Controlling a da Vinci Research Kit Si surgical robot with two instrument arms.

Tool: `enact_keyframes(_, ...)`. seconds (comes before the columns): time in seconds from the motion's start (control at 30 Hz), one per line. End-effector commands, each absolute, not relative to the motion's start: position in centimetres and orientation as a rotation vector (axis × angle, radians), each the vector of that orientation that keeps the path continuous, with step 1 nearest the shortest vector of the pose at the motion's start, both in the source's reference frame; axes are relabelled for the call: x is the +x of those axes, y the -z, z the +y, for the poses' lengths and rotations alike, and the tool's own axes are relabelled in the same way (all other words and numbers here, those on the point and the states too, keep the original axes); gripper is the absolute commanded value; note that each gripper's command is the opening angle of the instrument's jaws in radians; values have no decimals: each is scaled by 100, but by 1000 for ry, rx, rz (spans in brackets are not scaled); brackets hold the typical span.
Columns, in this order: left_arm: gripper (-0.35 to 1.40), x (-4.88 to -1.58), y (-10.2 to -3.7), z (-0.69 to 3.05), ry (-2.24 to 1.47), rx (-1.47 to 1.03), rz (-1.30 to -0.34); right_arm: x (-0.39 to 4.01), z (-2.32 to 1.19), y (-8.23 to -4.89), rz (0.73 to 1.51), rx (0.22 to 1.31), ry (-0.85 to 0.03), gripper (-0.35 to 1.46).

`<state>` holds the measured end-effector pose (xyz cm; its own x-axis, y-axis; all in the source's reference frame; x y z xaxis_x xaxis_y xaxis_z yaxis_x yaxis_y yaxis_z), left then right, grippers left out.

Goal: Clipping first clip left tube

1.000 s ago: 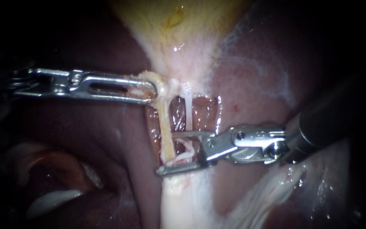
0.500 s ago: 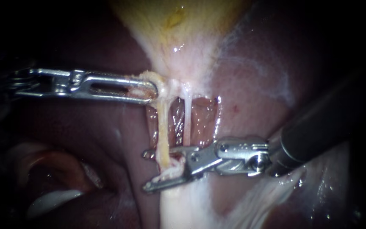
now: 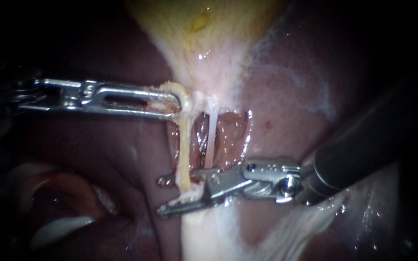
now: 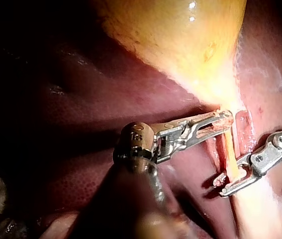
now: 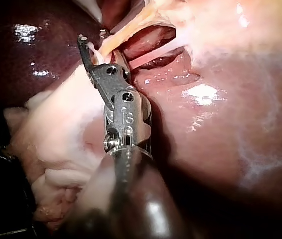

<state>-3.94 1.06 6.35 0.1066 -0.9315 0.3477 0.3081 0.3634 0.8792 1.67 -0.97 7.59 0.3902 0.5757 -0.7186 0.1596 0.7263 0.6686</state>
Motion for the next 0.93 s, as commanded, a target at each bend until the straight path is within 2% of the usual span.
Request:
enact_keyframes(0.03, -35, -394, -635, 106, 1042, 728, -1087, 166, -96, -759, 1165, 744, -301, -20)
enact_keyframes(0.13, -35, -395, -635, 106, 1043, 728, -1087, 164, -95, -758, 1158, 758, -321, -35)
enact_keyframes(0.23, -35, -395, -635, 106, 1042, 728, -1087, 162, -94, -757, 1140, 772, -340, -35)
enact_keyframes(0.4, -35, -395, -636, 107, 1042, 728, -1087, 158, -92, -753, 1063, 787, -353, -35)
enact_keyframes(0.93, -35, -393, -638, 108, 1041, 729, -1088, 156, -90, -752, 1051, 794, -361, -35)
